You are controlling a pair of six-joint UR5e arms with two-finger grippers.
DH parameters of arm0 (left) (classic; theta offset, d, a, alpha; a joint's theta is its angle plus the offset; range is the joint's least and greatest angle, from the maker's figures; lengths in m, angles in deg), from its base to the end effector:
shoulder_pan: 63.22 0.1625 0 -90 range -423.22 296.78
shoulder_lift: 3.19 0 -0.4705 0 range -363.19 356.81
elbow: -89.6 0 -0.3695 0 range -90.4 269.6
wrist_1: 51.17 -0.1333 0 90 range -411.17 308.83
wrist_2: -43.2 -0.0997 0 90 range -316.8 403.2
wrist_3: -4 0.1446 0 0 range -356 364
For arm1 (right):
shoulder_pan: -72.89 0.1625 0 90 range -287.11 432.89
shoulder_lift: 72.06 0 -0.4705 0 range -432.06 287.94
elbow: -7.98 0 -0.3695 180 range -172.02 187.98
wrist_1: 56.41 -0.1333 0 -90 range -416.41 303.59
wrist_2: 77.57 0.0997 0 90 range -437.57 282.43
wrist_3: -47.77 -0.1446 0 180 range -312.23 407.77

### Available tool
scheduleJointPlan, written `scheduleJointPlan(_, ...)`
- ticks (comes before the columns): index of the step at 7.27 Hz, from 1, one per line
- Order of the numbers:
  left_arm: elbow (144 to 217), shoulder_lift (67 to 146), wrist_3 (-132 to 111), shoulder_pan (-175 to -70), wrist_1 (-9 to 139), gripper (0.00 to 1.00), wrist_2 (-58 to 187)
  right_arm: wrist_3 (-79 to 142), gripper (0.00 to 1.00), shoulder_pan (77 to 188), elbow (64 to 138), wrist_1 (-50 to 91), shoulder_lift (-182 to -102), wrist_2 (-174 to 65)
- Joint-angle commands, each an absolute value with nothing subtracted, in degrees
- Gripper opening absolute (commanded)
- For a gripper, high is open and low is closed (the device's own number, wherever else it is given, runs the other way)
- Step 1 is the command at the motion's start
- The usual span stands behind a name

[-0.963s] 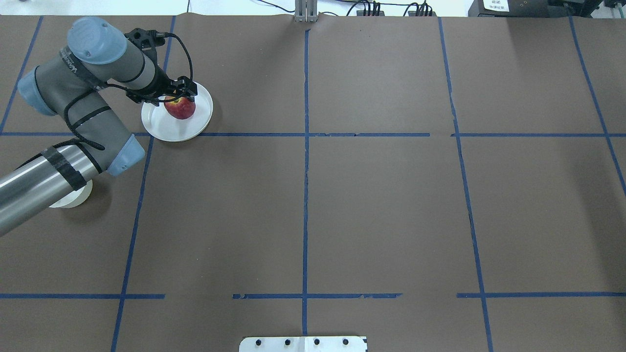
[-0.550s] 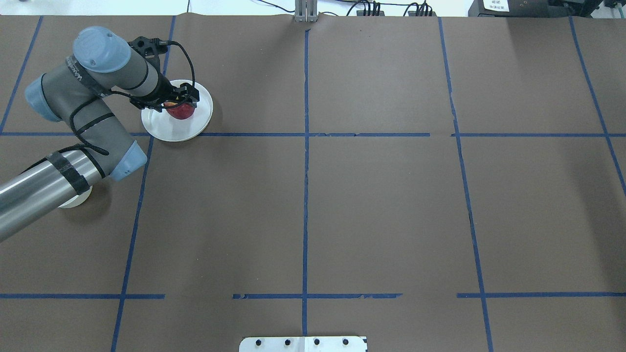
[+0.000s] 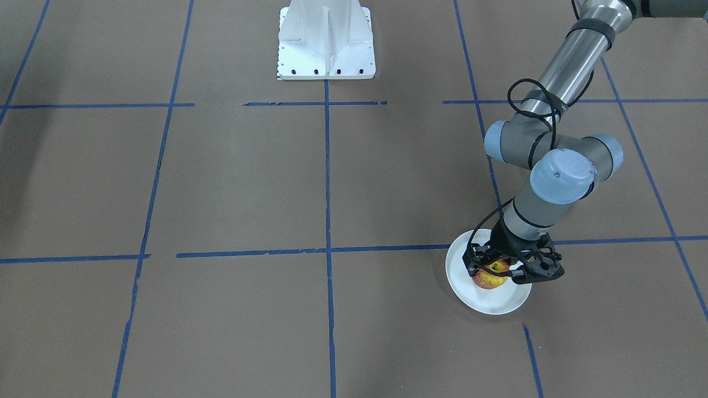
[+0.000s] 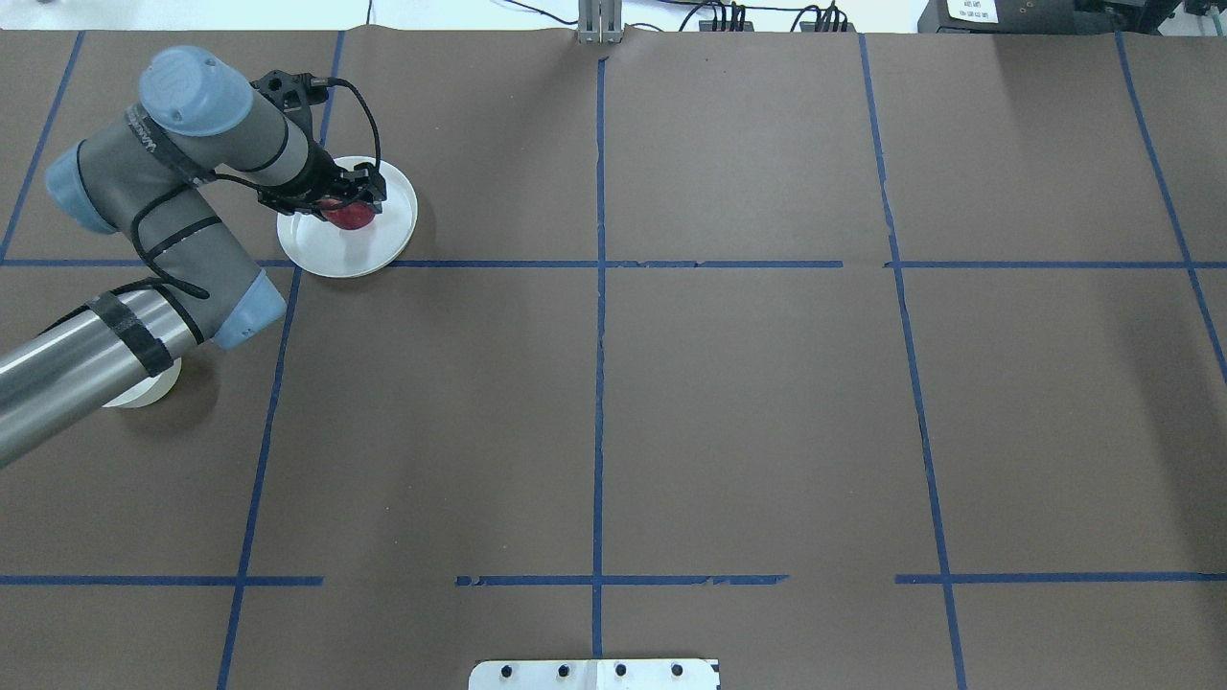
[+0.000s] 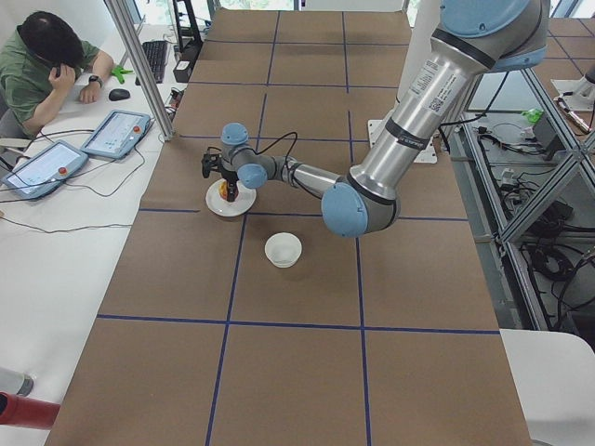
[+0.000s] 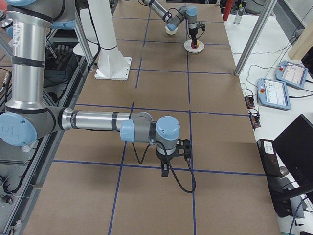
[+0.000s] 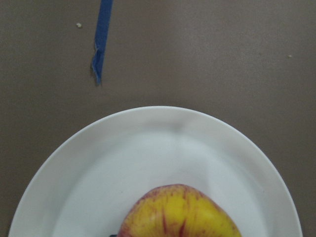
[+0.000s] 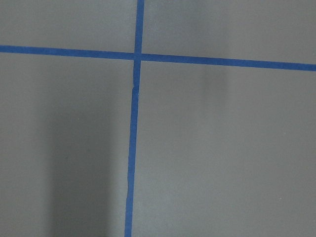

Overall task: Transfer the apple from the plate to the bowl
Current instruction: 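Lower the left gripper and close it around the red-yellow apple, then lift the apple with the left gripper and carry it toward the white bowl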

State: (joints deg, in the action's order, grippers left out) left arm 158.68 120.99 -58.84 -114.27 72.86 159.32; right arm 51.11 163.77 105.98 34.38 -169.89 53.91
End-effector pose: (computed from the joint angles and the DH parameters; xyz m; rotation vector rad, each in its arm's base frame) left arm 0.4406 -0.6558 0.4818 0.1781 0.9002 -0.1993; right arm 0.0437 -0.4033 0.7369 0.0163 -0.7239 -0.0371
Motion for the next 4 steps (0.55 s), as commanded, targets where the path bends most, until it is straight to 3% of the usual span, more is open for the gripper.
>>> scheduleJointPlan(1, 165.4, 116.9, -57.8, -119.27, 71.8, 0.44, 165.59, 51.11, 1.0, 163.77, 105.98, 34.38, -169.89, 53.91)
scheduleJointPlan(4, 185.76, 99.28, -43.0, -123.85, 61.46, 0.45, 168.97, 51.11, 1.0, 163.77, 105.98, 34.38, -169.89, 53.91)
